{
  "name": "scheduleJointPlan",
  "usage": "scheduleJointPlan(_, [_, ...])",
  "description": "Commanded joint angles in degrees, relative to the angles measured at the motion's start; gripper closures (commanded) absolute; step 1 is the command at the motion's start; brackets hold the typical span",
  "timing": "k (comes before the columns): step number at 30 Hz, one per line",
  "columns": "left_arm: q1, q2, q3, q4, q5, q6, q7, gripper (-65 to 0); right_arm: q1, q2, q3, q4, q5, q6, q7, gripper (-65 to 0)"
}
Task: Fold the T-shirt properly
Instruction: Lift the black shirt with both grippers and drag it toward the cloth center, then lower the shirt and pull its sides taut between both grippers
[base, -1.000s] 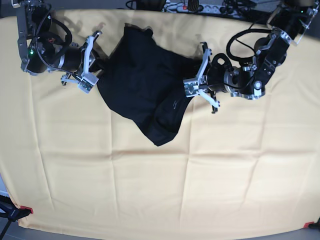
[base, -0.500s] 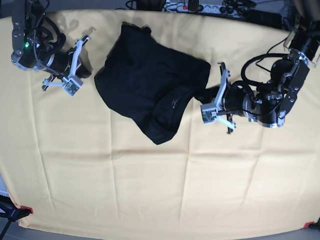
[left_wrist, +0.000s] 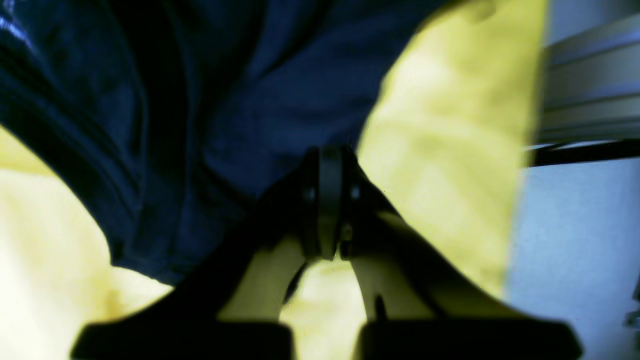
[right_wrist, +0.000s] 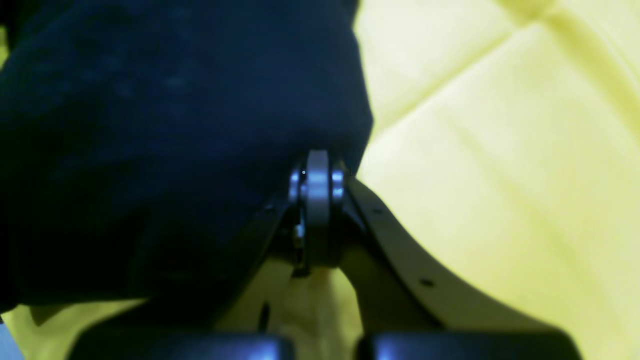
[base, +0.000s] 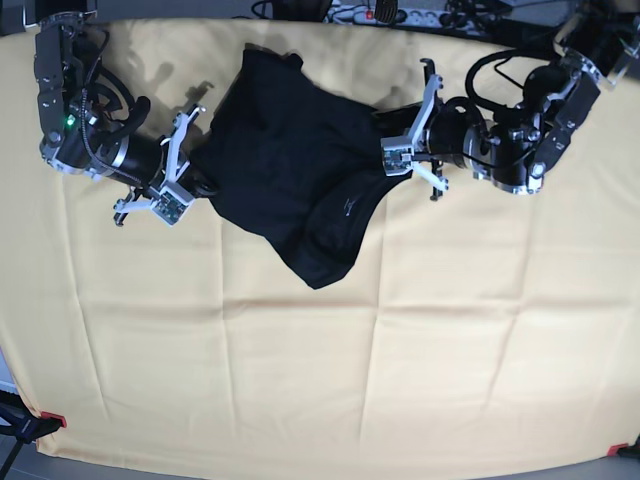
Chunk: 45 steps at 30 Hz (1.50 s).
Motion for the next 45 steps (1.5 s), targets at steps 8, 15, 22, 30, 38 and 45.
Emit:
scheduleJointPlan(8, [-5.9,0.2,10.7,-5.4,18.9,-0.3,-13.4,0.0,-3.1,0.7,0.2,0.7,1.1,0.2,1.0,0.0])
scheduleJointPlan(15, [-13.7,0.1,11.9,-9.3,24.5,4.4,-17.2,0.0,-7.8,0.7,0.2,0.7,2.4,0.2,-0.1,0.0])
scheduleJointPlan(22, [-18.3,3.4,11.9,-24.0,30.6,4.9,-32.8,0.0,-11.3,0.7,0.2,3.8,5.1,0.2,-1.9,0.0])
scheduleJointPlan(30, [-24.8,11.1,11.9,-32.8,34.4,9.1,-40.7,0.0,-17.7,-2.0,0.2,11.8,3.6,-1.0,-1.9,0.0])
scheduleJointPlan(38, [-30.4,10.3,11.6,-21.8,25.2,9.1,-20.1,0.0,-17.4,-3.9,0.3,12.2,-5.5,-8.4,-1.1,0.0])
scheduleJointPlan(45, [-29.6,3.7,11.2,-6.2,1.4,1.4,-4.7,0.0,-14.6,-3.9,1.3,12.4,-6.4,-11.8,-0.2,0.0])
